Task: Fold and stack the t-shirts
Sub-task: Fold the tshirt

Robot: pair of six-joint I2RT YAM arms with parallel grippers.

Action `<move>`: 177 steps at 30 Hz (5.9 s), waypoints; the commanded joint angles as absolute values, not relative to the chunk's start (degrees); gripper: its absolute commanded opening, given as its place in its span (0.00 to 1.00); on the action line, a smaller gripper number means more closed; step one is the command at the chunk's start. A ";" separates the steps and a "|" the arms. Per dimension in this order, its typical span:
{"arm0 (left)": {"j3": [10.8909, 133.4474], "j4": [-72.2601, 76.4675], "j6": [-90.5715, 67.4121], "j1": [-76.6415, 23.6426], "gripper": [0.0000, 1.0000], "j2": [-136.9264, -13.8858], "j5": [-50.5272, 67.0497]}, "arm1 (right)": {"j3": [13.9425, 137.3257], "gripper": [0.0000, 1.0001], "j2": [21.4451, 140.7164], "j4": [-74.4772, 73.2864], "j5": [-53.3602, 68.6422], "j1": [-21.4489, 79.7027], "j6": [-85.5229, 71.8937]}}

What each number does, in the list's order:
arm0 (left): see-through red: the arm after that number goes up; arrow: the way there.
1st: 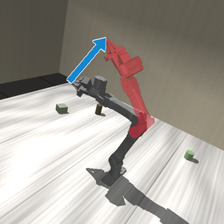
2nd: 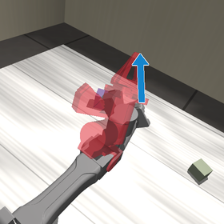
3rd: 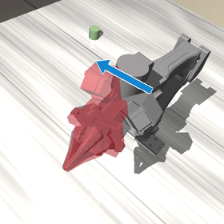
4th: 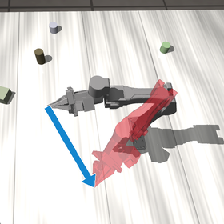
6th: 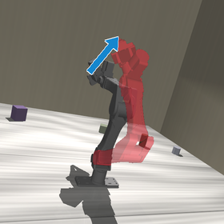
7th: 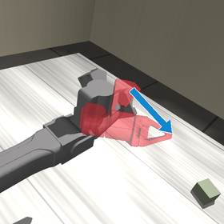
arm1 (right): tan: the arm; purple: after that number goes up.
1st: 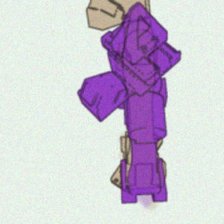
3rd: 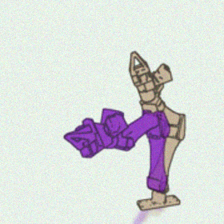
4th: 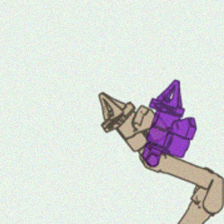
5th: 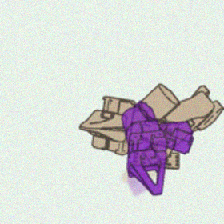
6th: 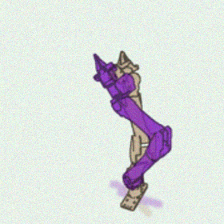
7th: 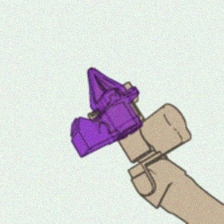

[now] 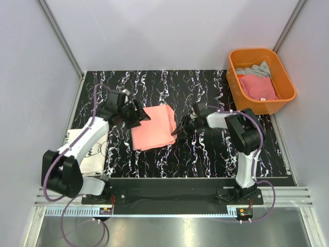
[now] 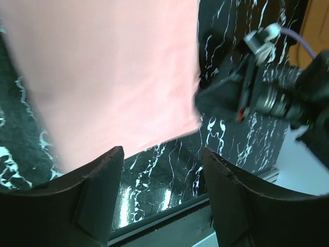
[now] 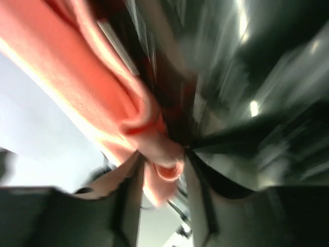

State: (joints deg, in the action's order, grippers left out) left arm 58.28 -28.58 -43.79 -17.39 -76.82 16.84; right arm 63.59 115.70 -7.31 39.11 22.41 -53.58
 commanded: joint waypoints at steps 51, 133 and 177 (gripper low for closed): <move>92.37 -47.37 -32.61 -46.49 0.00 -111.63 -23.29 | 58.70 0.00 115.40 15.38 46.49 19.42 -56.25; 62.14 -26.37 -25.84 -13.27 0.41 -86.83 28.12 | 89.29 0.29 113.99 -27.24 41.74 23.89 -35.69; 45.10 -25.93 -21.62 -7.82 0.65 -90.09 28.12 | 50.46 0.82 95.45 -17.85 41.22 23.29 -37.86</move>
